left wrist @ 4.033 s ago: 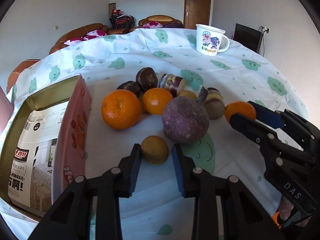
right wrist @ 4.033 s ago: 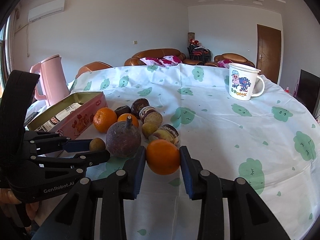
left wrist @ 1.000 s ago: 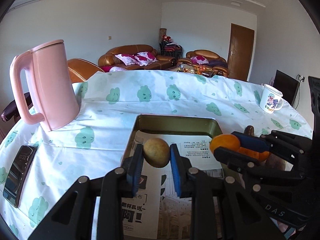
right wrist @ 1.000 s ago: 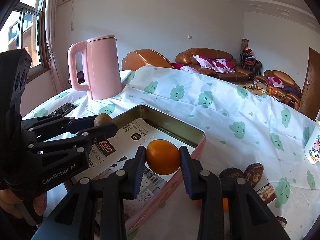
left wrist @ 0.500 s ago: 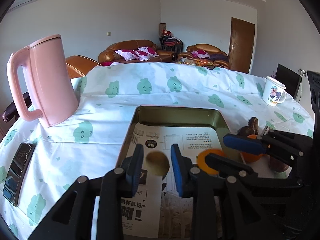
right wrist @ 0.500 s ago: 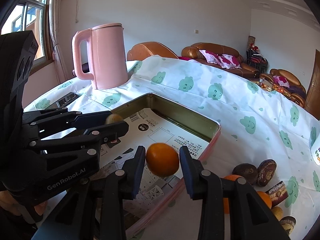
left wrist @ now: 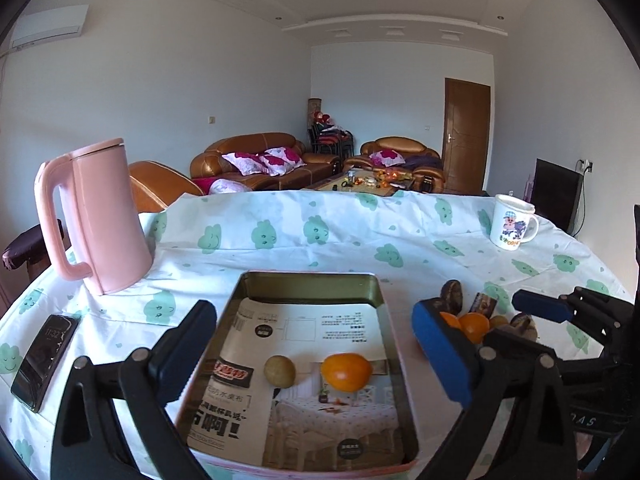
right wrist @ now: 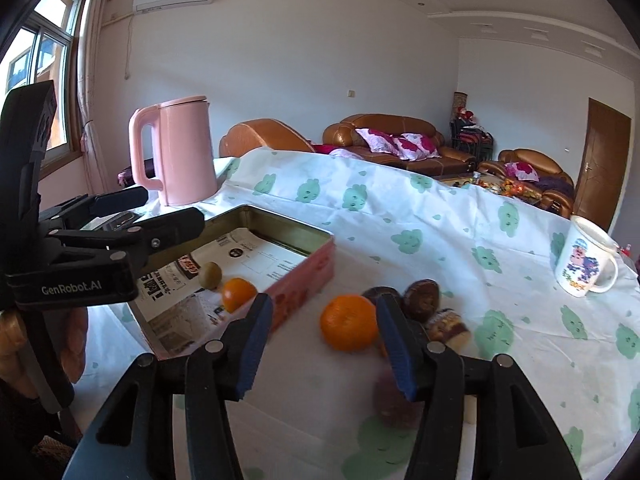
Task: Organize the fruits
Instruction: 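Withdraw both open grippers from the tin back toward the fruits, then grasp the brown bread roll with the right gripper while the left gripper grasps the purple passion fruit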
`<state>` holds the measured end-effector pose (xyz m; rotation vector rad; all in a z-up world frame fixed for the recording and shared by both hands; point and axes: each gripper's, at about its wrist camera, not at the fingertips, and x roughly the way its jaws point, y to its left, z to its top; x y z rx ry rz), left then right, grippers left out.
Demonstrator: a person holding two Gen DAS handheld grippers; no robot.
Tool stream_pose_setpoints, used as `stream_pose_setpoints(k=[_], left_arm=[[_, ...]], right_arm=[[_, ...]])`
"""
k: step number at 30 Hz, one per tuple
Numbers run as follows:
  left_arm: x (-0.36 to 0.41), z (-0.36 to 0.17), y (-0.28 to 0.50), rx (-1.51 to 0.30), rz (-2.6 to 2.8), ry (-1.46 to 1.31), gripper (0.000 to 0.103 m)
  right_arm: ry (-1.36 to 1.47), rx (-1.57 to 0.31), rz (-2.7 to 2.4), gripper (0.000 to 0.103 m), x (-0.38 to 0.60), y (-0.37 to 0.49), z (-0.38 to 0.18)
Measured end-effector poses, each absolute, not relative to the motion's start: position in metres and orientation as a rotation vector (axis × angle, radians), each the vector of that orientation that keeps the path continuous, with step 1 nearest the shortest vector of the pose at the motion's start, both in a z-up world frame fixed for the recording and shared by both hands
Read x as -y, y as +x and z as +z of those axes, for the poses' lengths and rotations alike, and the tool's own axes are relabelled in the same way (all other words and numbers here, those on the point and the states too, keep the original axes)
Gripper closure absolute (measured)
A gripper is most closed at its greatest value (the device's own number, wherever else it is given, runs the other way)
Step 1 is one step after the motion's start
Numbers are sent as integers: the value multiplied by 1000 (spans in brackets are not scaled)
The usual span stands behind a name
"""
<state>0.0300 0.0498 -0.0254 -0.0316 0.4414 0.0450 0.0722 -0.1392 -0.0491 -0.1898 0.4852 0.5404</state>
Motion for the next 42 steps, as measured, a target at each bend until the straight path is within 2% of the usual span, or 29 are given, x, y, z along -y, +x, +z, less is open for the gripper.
stream_pose_setpoints(k=[8,20,22,23,24,27,29,33,38,42], left_arm=[[14,-39,45,-507,-88,-15,3],[63,-61,66,-625,-198,16,4],[64,-62,68,-633,-211,15,4],[66,-63,68,-641,-218,20,4],[68,-64,68,-647,-224,27,4],[74,-65,68,-655,-246,46,10],[79,-65,67,-663,-263,58,19],[83,-67,70,-689,-277,66,23],[93,-74,78,-737,-312,89,35],[91,-80,89,-792,-384,20,50]], right_arm=[[-126,-565,299,44,222,98,-67],[-130,-773,440,44,213,128,-92],[-115,-814,469,46,213,133,-95],[-107,-830,480,51,213,135,-96],[-102,-832,480,60,214,135,-96],[-115,-807,488,60,213,130,-93],[-122,-780,472,60,212,125,-90],[-72,-727,432,60,225,120,-85],[-32,-702,400,60,232,121,-82],[-57,-685,395,60,228,119,-80]])
